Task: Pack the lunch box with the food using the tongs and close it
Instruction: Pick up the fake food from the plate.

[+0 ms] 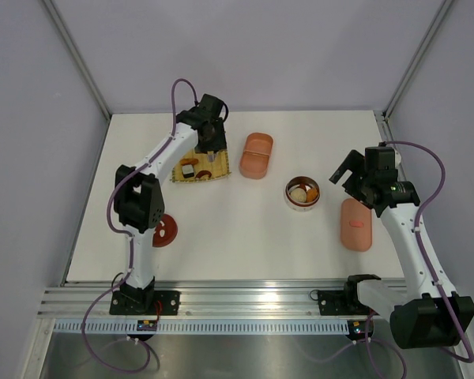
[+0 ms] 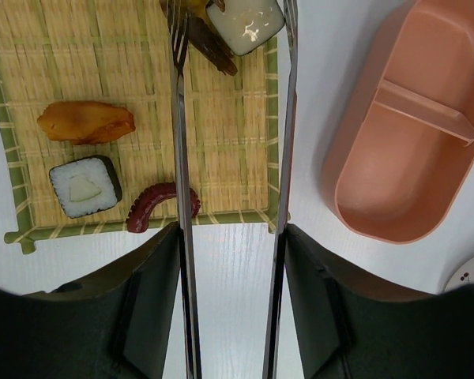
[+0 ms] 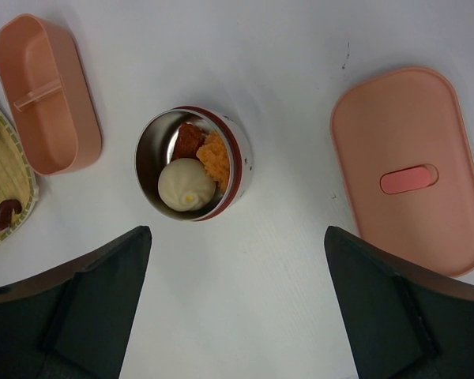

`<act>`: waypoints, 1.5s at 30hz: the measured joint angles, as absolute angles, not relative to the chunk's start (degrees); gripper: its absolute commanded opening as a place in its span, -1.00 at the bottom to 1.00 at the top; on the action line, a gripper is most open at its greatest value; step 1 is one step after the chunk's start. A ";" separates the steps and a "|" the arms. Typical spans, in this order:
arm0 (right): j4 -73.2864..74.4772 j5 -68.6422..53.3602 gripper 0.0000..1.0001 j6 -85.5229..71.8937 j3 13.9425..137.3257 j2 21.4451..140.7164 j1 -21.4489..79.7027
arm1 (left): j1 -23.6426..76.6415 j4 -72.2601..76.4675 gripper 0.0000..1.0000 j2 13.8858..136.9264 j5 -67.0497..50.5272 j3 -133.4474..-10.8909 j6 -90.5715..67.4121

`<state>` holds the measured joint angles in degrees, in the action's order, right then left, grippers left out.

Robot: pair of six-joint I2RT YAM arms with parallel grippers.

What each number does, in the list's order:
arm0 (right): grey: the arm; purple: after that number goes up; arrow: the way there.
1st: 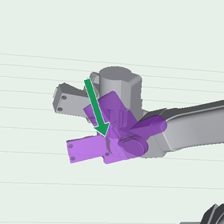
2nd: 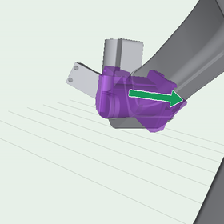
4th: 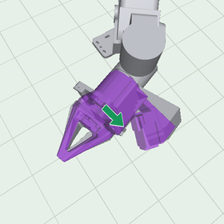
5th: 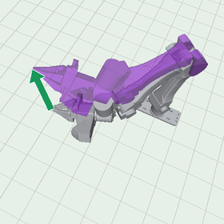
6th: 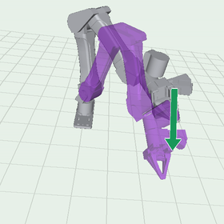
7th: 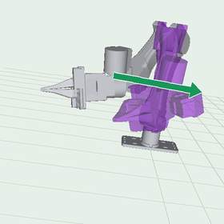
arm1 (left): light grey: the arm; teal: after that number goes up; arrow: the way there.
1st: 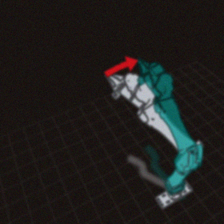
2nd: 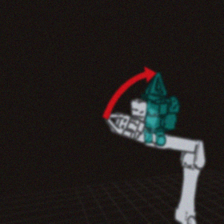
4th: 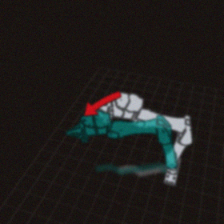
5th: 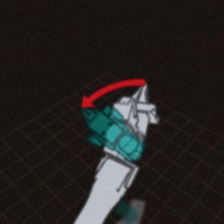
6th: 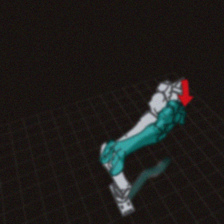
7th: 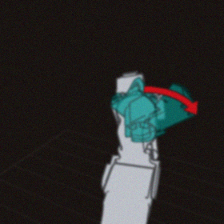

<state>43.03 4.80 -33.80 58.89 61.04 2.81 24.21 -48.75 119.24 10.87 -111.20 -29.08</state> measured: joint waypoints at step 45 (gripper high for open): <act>42.44 3.36 0.99 -33.67 58.89 60.77 2.83 | 24.16 -48.49 -0.09 109.23 13.78 -98.98 -27.64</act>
<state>42.44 3.36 -33.67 58.89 60.77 2.83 24.16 -48.49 109.23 13.78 -98.98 -27.64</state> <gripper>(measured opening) 0.993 0.420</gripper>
